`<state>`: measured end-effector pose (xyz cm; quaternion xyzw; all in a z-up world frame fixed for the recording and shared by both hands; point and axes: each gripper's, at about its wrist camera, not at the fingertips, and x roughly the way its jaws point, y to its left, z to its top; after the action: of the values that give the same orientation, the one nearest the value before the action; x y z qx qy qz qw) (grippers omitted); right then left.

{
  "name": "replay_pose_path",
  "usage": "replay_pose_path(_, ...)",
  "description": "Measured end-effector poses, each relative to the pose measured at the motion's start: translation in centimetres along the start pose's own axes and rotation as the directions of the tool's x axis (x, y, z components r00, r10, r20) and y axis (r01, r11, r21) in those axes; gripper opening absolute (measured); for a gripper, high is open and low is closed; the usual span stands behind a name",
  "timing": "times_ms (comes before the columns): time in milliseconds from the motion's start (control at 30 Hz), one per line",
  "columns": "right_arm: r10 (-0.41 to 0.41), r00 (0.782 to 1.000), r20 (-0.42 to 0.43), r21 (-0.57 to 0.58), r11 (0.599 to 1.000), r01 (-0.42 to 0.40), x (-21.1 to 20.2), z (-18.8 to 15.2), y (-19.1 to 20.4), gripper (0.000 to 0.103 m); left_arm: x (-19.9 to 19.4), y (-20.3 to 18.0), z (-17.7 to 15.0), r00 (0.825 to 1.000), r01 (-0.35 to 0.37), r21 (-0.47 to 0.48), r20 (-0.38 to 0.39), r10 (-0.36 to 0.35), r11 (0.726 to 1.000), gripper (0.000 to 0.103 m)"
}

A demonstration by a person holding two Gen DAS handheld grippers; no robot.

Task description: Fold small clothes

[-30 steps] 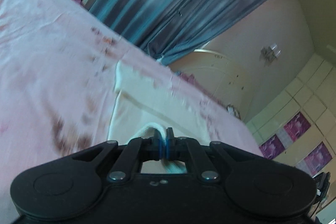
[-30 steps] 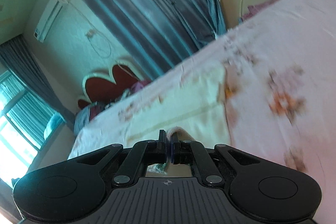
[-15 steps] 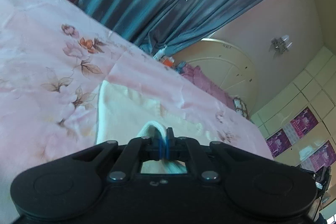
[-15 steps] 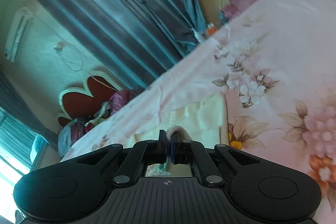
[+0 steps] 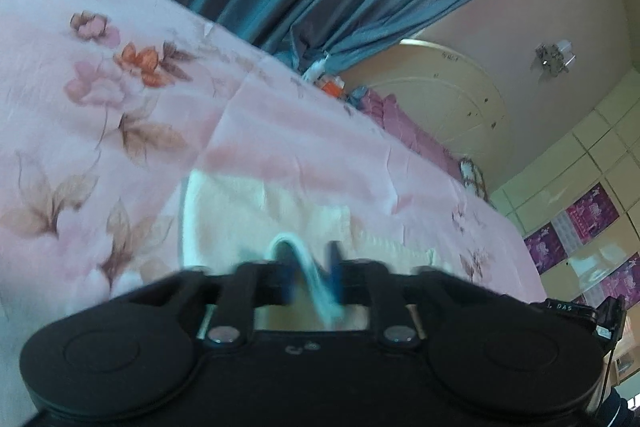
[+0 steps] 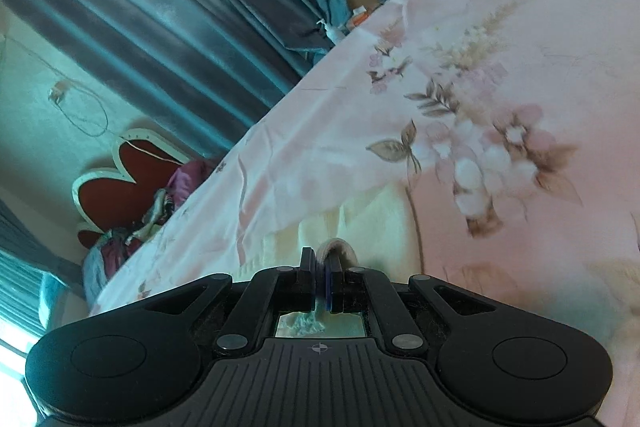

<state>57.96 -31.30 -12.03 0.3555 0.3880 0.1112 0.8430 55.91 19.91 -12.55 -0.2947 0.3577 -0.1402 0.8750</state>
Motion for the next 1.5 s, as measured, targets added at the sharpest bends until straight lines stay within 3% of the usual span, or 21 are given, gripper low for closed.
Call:
replay_pose_path(67,0.000,0.999,0.046,-0.038,0.999,0.002,-0.3,0.0,0.4,0.054,-0.3,0.1,0.3,0.999,0.000,0.009,0.041,0.000,1.000,0.042)
replay_pose_path(133,-0.003,0.997,0.077,-0.066,0.998,0.008,-0.8,0.0,0.6,0.059,-0.7,0.2,0.7,0.998,-0.009,0.025,0.068,0.007,1.000,0.055)
replay_pose_path(300,-0.027,0.999,0.036,-0.162,0.986,0.032,0.1,0.1,1.1,0.058,-0.3,-0.3,1.1,0.998,-0.057,0.147,0.021,0.055,0.987,0.050)
replay_pose_path(400,-0.068,0.998,-0.004,-0.247,0.967,0.065,1.4,-0.3,1.8,0.050,1.0,-0.7,1.1,0.995,-0.077,0.216,-0.042,0.088,0.973,0.042)
replay_pose_path(467,-0.129,0.991,-0.037,-0.308,0.945,0.112,2.8,-0.8,2.3,0.038,2.2,-1.0,1.0,0.989,-0.098,0.256,-0.086,0.124,0.962,0.034)
replay_pose_path(600,-0.208,0.977,-0.056,-0.416,0.894,0.166,4.5,-2.0,2.8,0.033,3.4,-1.3,0.6,0.980,-0.121,0.326,-0.111,0.164,0.938,0.018)
replay_pose_path(667,-0.212,0.976,-0.056,-0.456,0.875,0.164,4.7,-2.4,3.1,0.004,3.7,-1.7,0.5,0.980,-0.120,0.354,-0.110,0.168,0.928,0.002)
replay_pose_path(767,-0.211,0.977,-0.011,-0.482,0.858,0.180,4.1,-2.6,3.4,0.002,2.7,-2.2,0.2,0.989,-0.129,0.361,-0.017,0.145,0.923,0.002)
replay_pose_path(933,-0.188,0.976,0.108,-0.458,0.862,0.217,2.2,-2.2,3.3,0.002,1.3,-2.0,0.0,0.989,-0.140,0.315,0.096,0.115,0.939,0.002)
replay_pose_path(1033,-0.200,0.973,0.113,-0.453,0.862,0.229,2.6,-2.0,3.1,0.002,2.2,-2.2,0.3,0.987,-0.161,0.322,0.071,0.146,0.933,0.002)
replay_pose_path(1200,-0.257,0.965,0.051,-0.422,0.870,0.254,4.9,-2.0,1.9,0.002,3.7,-1.3,-0.2,0.979,-0.191,0.300,-0.006,0.202,0.934,0.003)
replay_pose_path(1267,-0.259,0.964,0.066,-0.418,0.870,0.262,4.7,-1.9,1.9,0.002,3.7,-1.2,-0.1,0.978,-0.192,0.296,-0.017,0.206,0.936,0.006)
replay_pose_path(1300,-0.261,0.962,0.079,-0.416,0.868,0.270,4.4,-1.9,2.0,0.002,3.5,-1.1,0.1,0.977,-0.200,0.287,-0.011,0.212,0.937,0.013)
replay_pose_path(1333,-0.279,0.953,0.118,-0.410,0.860,0.303,3.7,-1.8,2.4,0.005,2.9,-1.3,0.3,0.973,-0.226,0.281,0.017,0.230,0.933,0.027)
replay_pose_path(1367,-0.279,0.947,0.158,-0.410,0.854,0.320,2.9,-1.8,2.9,0.019,2.1,-1.9,0.3,0.965,-0.263,0.301,0.068,0.254,0.917,0.033)
replay_pose_path(1400,-0.244,0.953,0.178,-0.418,0.858,0.298,2.2,-2.0,3.6,0.028,1.3,-2.8,0.2,0.960,-0.280,0.340,0.126,0.251,0.898,0.047)
replay_pose_path(1433,-0.202,0.966,0.159,-0.435,0.865,0.252,2.1,-2.2,4.3,0.032,1.0,-3.8,0.1,0.962,-0.269,0.367,0.149,0.229,0.890,0.055)
replay_pose_path(1500,-0.189,0.979,0.080,-0.505,0.839,0.203,3.8,-3.4,6.5,0.032,2.4,-5.7,-0.1,0.978,-0.208,0.419,0.100,0.183,0.884,0.062)
